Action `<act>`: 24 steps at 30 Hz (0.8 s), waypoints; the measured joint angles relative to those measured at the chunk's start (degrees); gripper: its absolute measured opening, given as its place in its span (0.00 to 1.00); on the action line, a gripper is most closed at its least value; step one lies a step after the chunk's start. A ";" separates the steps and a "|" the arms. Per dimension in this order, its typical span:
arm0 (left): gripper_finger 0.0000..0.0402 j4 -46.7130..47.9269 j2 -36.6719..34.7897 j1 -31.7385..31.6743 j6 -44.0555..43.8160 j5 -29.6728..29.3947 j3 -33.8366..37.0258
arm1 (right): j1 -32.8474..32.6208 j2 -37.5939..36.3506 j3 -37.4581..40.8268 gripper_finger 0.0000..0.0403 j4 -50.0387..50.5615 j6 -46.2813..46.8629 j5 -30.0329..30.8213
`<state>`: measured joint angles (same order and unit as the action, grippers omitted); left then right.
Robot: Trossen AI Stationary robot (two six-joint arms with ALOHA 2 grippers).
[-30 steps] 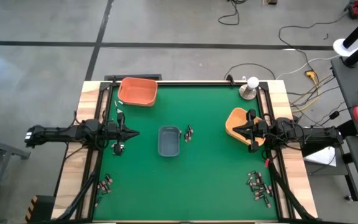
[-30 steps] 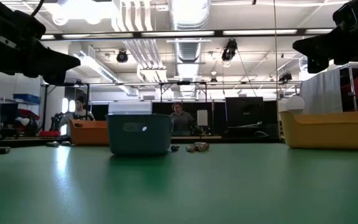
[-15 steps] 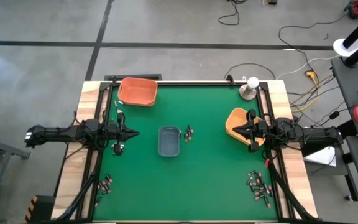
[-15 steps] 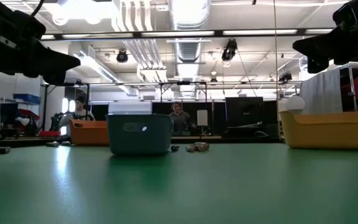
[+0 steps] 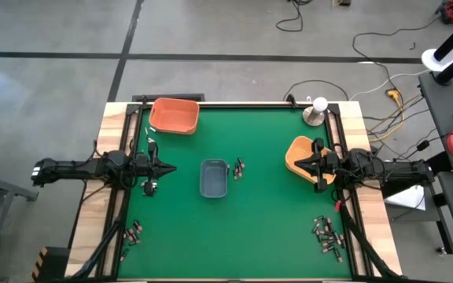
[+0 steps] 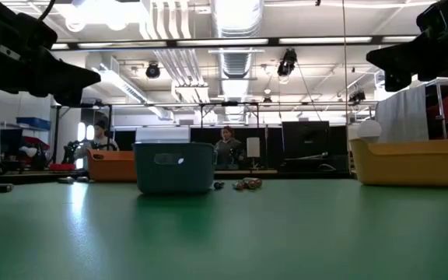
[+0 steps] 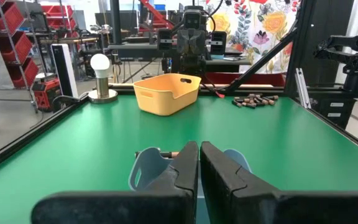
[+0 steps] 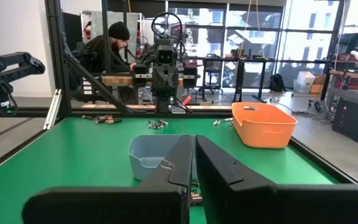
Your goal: Sort batteries
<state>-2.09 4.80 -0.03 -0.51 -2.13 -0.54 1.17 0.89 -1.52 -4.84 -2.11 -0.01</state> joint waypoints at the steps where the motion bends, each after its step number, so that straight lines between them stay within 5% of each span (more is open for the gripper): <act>1: 0.00 0.00 0.00 0.02 0.00 0.00 0.00 | 0.00 0.01 0.02 0.03 0.00 0.00 0.02; 12: 0.00 -0.02 0.01 0.01 0.68 -0.01 -0.01 | 0.00 0.00 0.02 0.03 0.00 0.00 0.00; 18: 0.00 -2.17 0.00 -0.07 22.02 -0.98 -0.01 | -0.02 0.02 0.02 0.03 0.00 0.00 0.00; 24: 0.00 -2.55 0.02 -0.07 21.89 -0.98 0.00 | -0.01 0.00 0.01 0.03 0.00 0.00 0.01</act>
<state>-4.63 4.82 -0.10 21.37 -3.11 -0.54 1.15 0.89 -1.51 -4.84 -2.11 0.01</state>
